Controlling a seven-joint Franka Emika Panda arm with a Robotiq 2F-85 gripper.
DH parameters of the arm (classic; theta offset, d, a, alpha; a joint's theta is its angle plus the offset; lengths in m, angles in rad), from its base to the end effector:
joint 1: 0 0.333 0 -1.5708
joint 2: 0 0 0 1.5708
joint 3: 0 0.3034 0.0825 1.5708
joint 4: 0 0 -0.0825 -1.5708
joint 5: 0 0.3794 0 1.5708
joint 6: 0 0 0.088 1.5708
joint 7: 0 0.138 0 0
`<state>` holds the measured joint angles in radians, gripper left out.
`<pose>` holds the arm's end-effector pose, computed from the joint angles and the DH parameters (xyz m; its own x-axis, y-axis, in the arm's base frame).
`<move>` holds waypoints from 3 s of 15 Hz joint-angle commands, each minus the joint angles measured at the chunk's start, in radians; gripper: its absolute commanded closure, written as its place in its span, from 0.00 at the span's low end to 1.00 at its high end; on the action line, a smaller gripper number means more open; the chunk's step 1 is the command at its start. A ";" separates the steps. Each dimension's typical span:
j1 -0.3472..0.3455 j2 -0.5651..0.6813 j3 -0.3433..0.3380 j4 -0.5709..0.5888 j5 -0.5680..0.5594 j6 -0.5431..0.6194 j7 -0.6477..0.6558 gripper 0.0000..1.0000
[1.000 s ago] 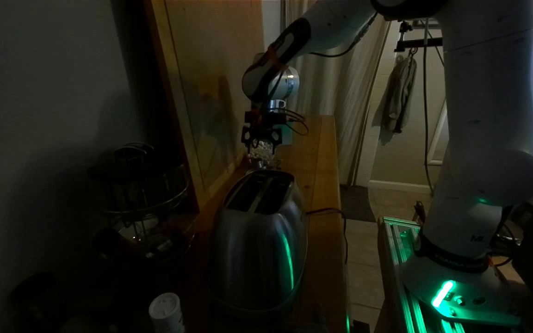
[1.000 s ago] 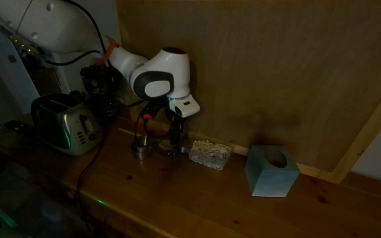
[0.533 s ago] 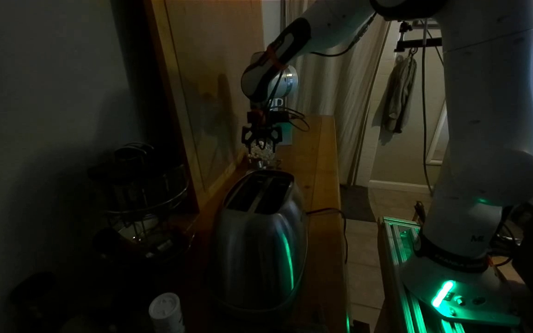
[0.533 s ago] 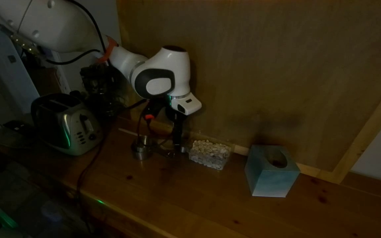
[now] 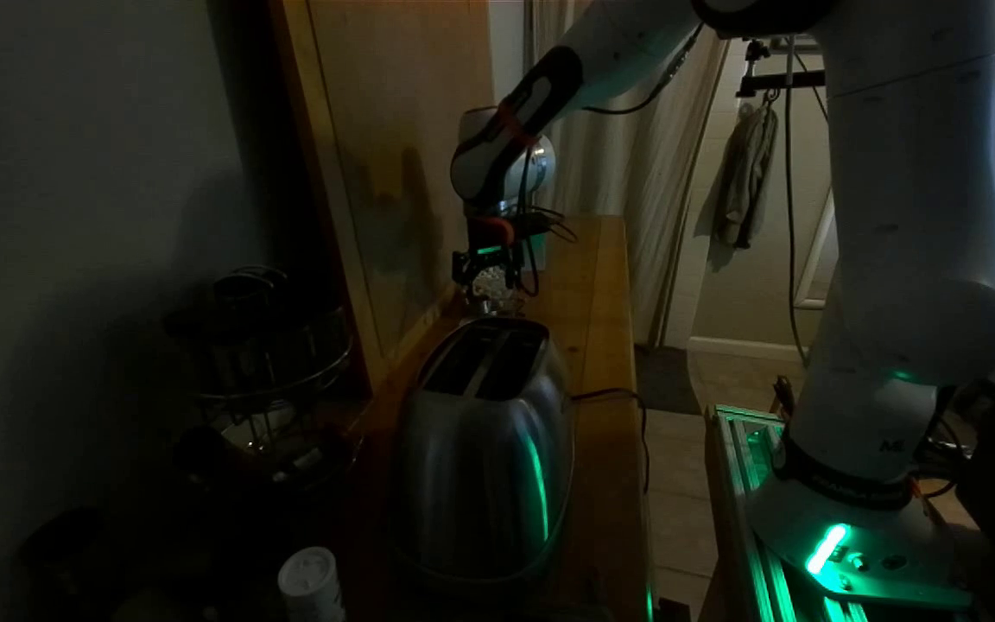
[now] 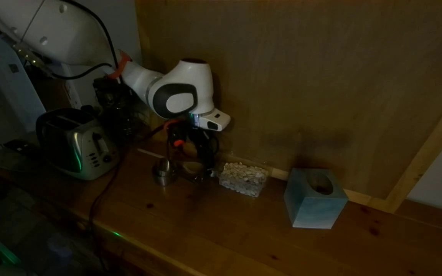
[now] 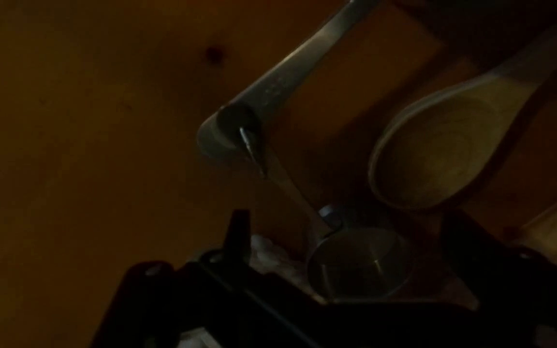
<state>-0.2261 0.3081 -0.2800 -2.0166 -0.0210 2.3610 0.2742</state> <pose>0.5232 -0.2883 0.2699 0.7311 -0.6786 0.0712 -0.6823 -0.7263 0.0830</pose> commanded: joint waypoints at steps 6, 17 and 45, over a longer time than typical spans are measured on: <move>-0.014 -0.061 0.057 -0.135 -0.027 0.223 -0.355 0.00; -0.014 -0.018 0.069 -0.110 -0.013 0.241 -0.404 0.00; -0.040 0.018 0.090 -0.124 -0.019 0.365 -0.533 0.94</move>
<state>-0.2486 0.3256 -0.2049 -2.1407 -0.0362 2.6982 -0.2452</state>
